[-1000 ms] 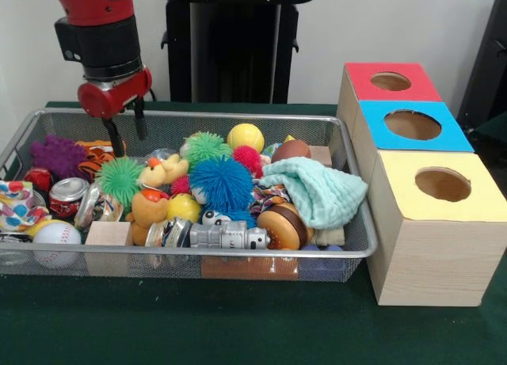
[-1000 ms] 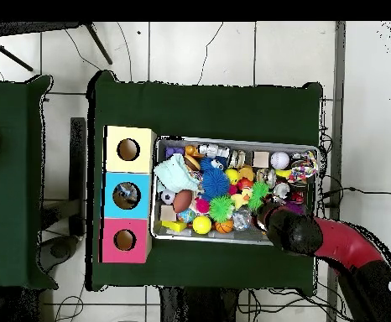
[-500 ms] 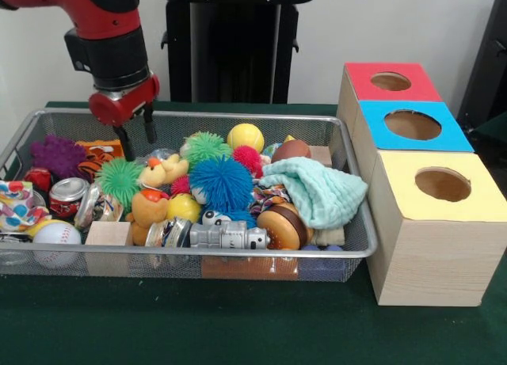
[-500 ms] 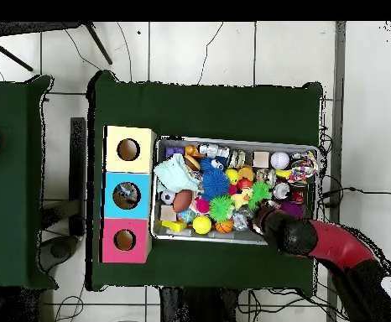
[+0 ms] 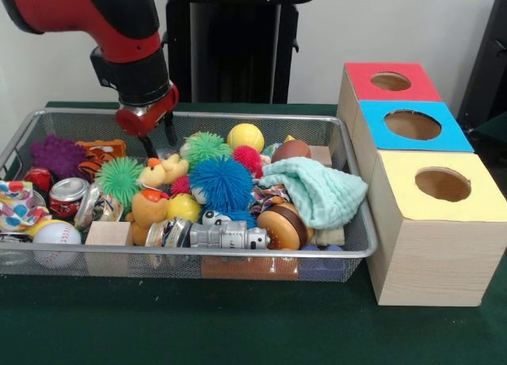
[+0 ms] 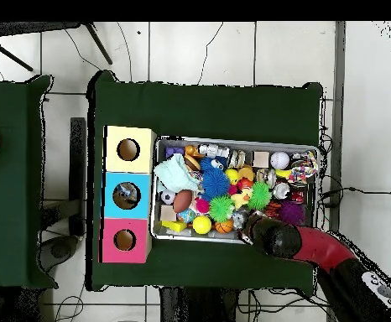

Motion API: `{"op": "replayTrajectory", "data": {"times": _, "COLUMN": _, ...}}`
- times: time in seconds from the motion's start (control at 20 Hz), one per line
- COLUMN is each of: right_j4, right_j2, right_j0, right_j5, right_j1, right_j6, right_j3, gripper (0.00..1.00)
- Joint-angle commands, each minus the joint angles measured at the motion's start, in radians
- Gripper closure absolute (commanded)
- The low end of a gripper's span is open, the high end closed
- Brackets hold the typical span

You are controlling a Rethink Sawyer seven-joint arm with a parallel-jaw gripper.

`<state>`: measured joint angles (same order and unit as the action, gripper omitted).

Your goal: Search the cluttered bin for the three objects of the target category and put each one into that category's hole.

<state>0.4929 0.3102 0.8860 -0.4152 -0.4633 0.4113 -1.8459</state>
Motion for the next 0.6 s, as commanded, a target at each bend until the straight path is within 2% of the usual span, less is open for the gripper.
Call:
{"op": "replayTrajectory", "data": {"times": 0.05, "right_j4": 0.046, "right_j2": -0.126, "right_j0": -0.062, "right_j5": -0.007, "right_j1": 0.083, "right_j6": 0.226, "right_j3": 0.111, "gripper": 0.00}}
{"op": "replayTrajectory", "data": {"times": 0.6, "right_j4": 0.059, "right_j2": -0.205, "right_j0": -0.100, "right_j5": 0.054, "right_j1": 0.164, "right_j6": 0.221, "right_j3": 0.195, "gripper": 0.00}}
